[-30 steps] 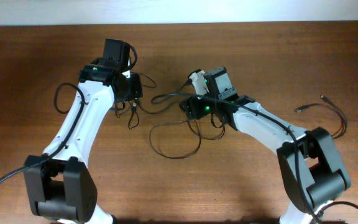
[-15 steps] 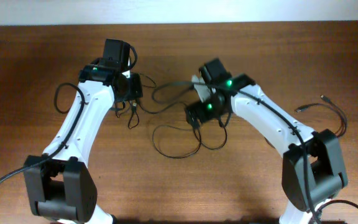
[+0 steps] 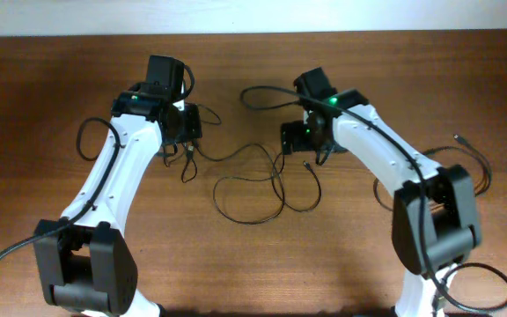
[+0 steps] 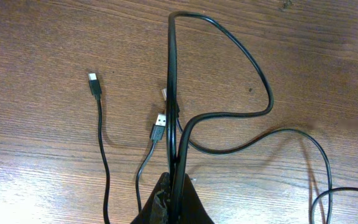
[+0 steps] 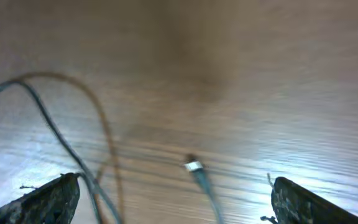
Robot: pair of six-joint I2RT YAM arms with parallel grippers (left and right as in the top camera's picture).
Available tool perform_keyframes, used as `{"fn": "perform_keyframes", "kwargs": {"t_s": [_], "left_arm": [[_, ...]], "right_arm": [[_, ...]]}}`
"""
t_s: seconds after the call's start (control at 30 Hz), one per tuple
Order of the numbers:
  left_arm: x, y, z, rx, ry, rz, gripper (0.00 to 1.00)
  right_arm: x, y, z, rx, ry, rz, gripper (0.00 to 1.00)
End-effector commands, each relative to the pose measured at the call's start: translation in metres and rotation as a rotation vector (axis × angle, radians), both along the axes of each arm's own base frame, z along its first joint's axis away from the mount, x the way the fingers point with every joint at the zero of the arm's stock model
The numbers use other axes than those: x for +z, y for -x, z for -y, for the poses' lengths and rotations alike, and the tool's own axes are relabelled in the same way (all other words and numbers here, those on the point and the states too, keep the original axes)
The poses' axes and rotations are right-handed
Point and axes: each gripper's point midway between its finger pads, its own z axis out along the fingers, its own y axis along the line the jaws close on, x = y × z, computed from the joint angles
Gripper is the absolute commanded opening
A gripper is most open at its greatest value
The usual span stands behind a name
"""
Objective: Untangle cables
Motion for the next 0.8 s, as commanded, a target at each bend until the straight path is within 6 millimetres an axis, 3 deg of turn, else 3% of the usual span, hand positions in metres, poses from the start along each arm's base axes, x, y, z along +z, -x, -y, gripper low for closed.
{"fn": "perform_keyframes", "kwargs": {"t_s": [0.0,0.07,0.23,0.33,0.57,0.77], "left_arm": [[-0.005,0.001,-0.003,0.018,-0.008,-0.012,0.01],[-0.005,0.001,-0.003,0.018,-0.008,-0.011,0.01],[-0.005,0.001,-0.003,0.018,-0.008,-0.011,0.01],[-0.005,0.001,-0.003,0.018,-0.008,-0.011,0.01],[-0.005,0.001,-0.003,0.018,-0.008,-0.011,0.01],[-0.004,0.001,-0.003,0.019,-0.011,-0.011,0.01]], "right_arm": [[0.0,0.019,-0.035,0.057,-0.115,-0.07,0.98],[0.002,0.031,-0.051,0.089,-0.175,-0.109,0.98],[0.001,0.034,-0.057,0.147,-0.17,-0.103,0.98],[-0.006,0.026,-0.061,0.203,-0.172,-0.067,0.98],[-0.047,-0.001,-0.078,0.307,-0.175,0.024,0.98],[-0.05,-0.013,-0.074,0.298,-0.132,0.075,0.99]]}}
